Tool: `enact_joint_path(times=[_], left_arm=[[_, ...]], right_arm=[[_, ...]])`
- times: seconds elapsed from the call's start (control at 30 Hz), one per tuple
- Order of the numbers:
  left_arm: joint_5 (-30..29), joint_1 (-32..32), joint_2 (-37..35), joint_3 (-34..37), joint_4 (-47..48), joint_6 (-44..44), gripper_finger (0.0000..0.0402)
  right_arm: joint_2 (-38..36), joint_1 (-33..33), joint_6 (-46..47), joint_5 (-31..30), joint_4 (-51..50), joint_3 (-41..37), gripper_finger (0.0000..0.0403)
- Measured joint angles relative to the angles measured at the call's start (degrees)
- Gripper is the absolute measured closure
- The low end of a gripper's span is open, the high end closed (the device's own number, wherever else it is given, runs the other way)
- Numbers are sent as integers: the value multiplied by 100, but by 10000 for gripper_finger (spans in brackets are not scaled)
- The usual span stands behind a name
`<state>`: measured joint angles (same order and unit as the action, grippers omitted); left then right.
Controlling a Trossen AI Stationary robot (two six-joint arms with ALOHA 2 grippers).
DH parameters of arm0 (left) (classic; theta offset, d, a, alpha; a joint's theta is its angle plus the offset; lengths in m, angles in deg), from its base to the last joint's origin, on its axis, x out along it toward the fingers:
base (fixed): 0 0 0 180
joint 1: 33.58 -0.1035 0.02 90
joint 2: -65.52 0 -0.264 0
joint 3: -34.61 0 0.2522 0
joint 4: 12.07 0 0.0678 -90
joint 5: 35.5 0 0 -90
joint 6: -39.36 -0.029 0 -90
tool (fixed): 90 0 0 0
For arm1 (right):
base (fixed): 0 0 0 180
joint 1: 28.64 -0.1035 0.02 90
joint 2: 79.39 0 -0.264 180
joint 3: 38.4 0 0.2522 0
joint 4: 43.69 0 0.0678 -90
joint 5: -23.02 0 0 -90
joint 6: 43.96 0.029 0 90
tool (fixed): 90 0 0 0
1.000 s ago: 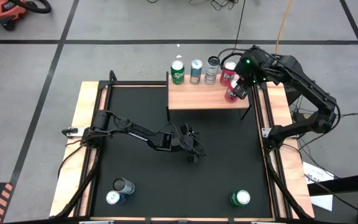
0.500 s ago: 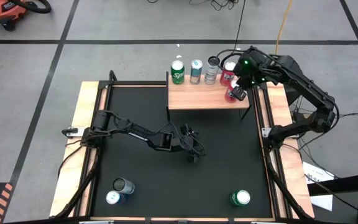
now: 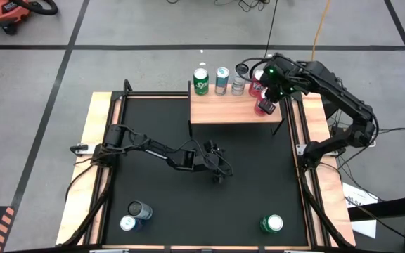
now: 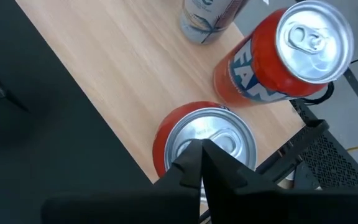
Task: Place canned beverage on shelf
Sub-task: Put the red soda can on the shelf aligned with the other orange soda can
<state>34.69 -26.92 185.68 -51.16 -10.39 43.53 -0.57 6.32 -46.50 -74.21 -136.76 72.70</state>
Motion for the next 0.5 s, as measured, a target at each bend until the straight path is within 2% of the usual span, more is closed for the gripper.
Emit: enact_joint_path(times=[0.5], left_arm=[[0,0,0,0,7,2,6]], right_arm=[[154,-2,-477,145,240,7,403]])
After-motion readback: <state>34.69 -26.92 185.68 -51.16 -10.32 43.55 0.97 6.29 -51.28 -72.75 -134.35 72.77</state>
